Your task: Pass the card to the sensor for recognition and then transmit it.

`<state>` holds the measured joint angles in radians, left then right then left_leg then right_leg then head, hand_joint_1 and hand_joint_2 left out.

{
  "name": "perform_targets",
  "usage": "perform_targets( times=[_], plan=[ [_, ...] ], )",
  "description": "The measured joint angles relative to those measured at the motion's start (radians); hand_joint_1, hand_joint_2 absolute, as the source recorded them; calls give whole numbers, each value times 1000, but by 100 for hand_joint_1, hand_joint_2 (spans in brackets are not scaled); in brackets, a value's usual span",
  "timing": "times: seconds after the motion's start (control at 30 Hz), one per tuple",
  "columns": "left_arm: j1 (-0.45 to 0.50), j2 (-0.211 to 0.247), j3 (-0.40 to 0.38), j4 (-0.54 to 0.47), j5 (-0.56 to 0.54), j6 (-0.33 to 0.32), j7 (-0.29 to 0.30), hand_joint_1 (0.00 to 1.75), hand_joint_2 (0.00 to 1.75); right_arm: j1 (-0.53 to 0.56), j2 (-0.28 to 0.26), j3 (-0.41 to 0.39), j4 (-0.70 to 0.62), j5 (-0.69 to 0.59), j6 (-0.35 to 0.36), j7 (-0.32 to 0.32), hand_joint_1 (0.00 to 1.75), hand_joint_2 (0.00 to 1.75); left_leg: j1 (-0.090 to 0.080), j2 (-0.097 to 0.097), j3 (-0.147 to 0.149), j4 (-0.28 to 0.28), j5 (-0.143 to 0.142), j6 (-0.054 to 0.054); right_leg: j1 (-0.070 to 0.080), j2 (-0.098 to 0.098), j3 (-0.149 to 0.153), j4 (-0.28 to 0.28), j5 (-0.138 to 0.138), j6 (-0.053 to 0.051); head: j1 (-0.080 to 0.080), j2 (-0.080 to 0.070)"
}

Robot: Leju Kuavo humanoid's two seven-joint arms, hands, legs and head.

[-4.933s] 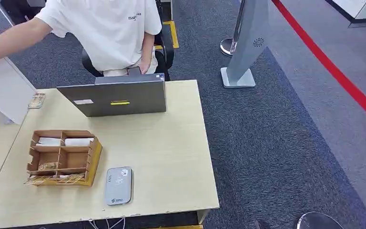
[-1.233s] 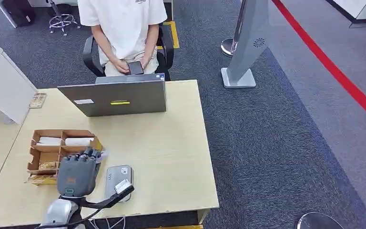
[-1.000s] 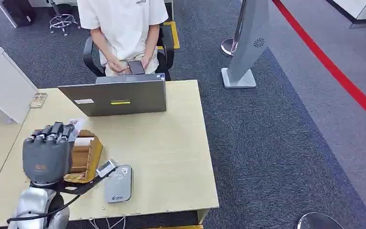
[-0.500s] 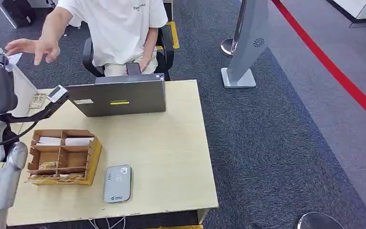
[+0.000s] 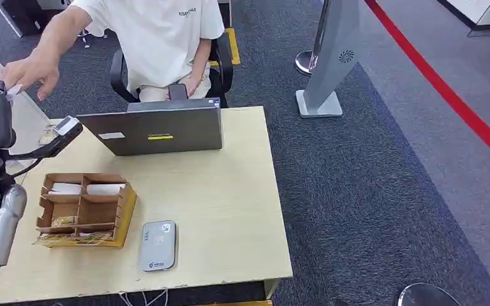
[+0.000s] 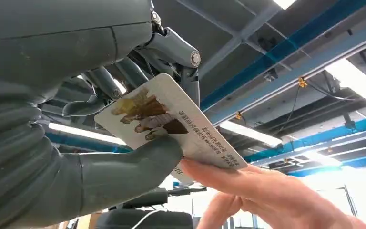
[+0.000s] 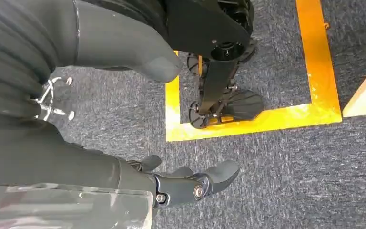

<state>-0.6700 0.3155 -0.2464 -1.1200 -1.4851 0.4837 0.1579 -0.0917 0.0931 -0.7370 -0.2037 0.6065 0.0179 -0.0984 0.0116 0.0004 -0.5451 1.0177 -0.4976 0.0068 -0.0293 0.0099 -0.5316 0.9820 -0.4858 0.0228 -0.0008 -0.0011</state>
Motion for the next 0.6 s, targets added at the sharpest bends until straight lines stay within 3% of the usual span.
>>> perform_targets(
  times=[0.03, 0.07, 0.37, 0.6],
  plan=[
    [0, 0, 0, 4, 0, 0, 0, 175, 175, 0, 0, 0, 0, 0, 0, 0, 0, 175, 0, 0, 0, 0, 0, 0, 0, 0, 0, 0, 0, 0, 0, 0],
    [0, 0, 1, 6, 0, 0, -2, 0, 175, 0, 0, 0, 0, 0, 0, 0, 0, 175, 0, 0, 0, 0, 0, 0, 0, 0, 0, 0, 0, 0, 0, 0],
    [39, -29, 48, -15, 6, 9, -89, 0, 175, 5, 0, 0, 0, 3, -4, -8, 0, 175, 0, 0, -1, 0, 0, 0, 0, 0, -1, 0, 0, 0, 0, 0],
    [210, -85, 48, -234, 39, -33, -138, 0, 175, 20, 1, -2, 0, 0, -16, -23, 0, 175, -1, 0, -1, 0, -1, 0, 0, 1, -2, 0, 0, 0, 0, 0]
  ],
)
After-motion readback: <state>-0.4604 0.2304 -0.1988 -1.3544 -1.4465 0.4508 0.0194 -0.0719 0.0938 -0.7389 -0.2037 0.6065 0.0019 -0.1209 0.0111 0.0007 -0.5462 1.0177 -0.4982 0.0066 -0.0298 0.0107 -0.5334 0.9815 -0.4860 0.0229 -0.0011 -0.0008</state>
